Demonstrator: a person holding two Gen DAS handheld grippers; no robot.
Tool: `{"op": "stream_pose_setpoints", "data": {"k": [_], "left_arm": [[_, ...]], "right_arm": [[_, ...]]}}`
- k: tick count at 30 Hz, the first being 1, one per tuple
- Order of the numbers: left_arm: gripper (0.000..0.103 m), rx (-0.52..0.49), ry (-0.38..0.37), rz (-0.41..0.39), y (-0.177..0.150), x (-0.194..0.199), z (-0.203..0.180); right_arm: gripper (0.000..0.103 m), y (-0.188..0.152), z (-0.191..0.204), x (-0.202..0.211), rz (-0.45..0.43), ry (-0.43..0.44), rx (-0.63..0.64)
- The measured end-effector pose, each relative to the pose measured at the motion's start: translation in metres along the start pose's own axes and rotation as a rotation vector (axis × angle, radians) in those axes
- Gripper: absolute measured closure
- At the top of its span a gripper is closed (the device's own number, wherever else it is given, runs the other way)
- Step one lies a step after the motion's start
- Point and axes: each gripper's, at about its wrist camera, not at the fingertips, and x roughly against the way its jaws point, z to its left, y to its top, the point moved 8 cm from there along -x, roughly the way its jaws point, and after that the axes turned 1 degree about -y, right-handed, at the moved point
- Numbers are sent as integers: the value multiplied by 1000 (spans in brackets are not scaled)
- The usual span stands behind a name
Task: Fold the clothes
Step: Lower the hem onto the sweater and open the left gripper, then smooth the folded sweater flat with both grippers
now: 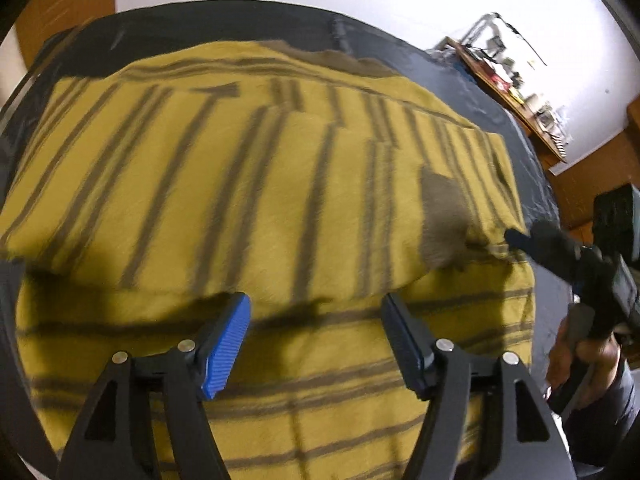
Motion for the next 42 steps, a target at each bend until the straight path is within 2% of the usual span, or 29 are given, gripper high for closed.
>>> {"op": "stream_pose_setpoints", "data": {"k": [3,8,11,16,21,23,25,28,30,33,37,39,42], "left_arm": [[31,25,9,8,-4,1,13],[30,33,14,15,0,-1,29],[26,28,11,18,8,-4,36],[25,18,-17,25,18,-11,41],[24,-30,-33,21,23,-13,38],[24,-46,-39,23,23,-13,38],[24,-46,-51,25,23,-12,39],[24,-39,-63,24,23,-8,44],[24,-35,-65,21,24,-4,49],[24,-9,-46,6,25,3,64],[24,58,19,-28,28,14,100],[24,101,49,-39,25,20,121],[24,162,51,-54,24,26,143]], "right_arm": [[30,9,-2,-15,15,-11,-8],[37,13,-7,-38,58,-68,-19],[38,10,-1,-46,75,-75,-11],[38,-3,25,-56,110,-15,24],[38,-4,18,-53,98,-5,-34],[44,-2,13,-53,99,-21,-42],[63,-1,10,-55,106,-59,-30],[82,14,20,-49,63,-110,21],[86,25,27,-44,35,-144,55],[88,40,37,-38,-7,-194,105],[91,61,51,-28,-65,-263,173],[91,81,51,-7,-134,-320,198],[91,96,42,6,-142,-325,175]]}}
